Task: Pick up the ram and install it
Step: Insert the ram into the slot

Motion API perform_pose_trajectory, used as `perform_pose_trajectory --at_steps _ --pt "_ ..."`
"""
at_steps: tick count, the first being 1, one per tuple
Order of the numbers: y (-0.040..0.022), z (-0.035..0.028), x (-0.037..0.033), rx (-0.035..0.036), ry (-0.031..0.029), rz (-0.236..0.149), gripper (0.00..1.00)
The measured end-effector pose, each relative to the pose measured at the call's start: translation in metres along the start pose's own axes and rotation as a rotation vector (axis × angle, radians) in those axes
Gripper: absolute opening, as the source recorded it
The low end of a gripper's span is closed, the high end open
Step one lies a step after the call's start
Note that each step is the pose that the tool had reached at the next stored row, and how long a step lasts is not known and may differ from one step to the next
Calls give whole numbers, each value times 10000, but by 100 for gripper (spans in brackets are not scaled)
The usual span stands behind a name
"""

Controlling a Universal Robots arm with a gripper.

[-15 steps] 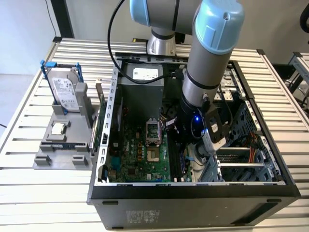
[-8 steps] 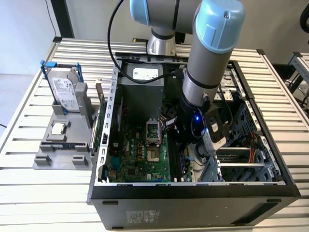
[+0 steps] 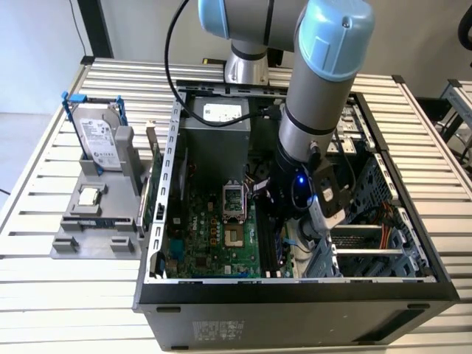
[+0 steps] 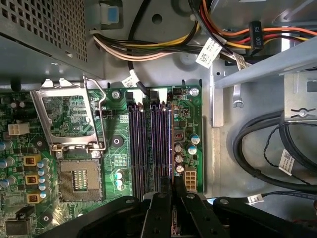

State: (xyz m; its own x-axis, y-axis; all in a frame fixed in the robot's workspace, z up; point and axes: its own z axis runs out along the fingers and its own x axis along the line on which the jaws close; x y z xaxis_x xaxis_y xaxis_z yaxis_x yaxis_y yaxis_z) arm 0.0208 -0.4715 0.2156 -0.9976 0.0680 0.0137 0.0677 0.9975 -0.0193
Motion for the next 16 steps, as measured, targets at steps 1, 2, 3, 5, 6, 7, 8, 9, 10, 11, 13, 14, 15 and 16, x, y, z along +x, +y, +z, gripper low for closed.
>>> perform_pose_trajectory --at_steps 1,2,3,5,6,7,8,9,10,11,13,14,15,16 --pt "-1 1 0 2 1 10 0" --pt "-1 4 0 2 1 21 0" --pt "-2 8 0 2 1 34 0" --pt "-1 20 0 -2 1 45 0" --pt "-1 26 -1 -1 1 46 0" --pt "-1 31 -1 0 1 46 0" --pt "-2 34 -1 1 1 46 0" --pt "-2 37 -1 1 1 46 0" --pt "-2 37 -1 2 1 46 0" --pt "-1 37 -1 1 1 46 0" --pt "-1 38 -1 0 1 47 0" --pt "-1 38 -1 0 1 48 0" --pt "-1 38 -1 0 1 48 0" --pt "-1 34 -1 -1 3 45 0"
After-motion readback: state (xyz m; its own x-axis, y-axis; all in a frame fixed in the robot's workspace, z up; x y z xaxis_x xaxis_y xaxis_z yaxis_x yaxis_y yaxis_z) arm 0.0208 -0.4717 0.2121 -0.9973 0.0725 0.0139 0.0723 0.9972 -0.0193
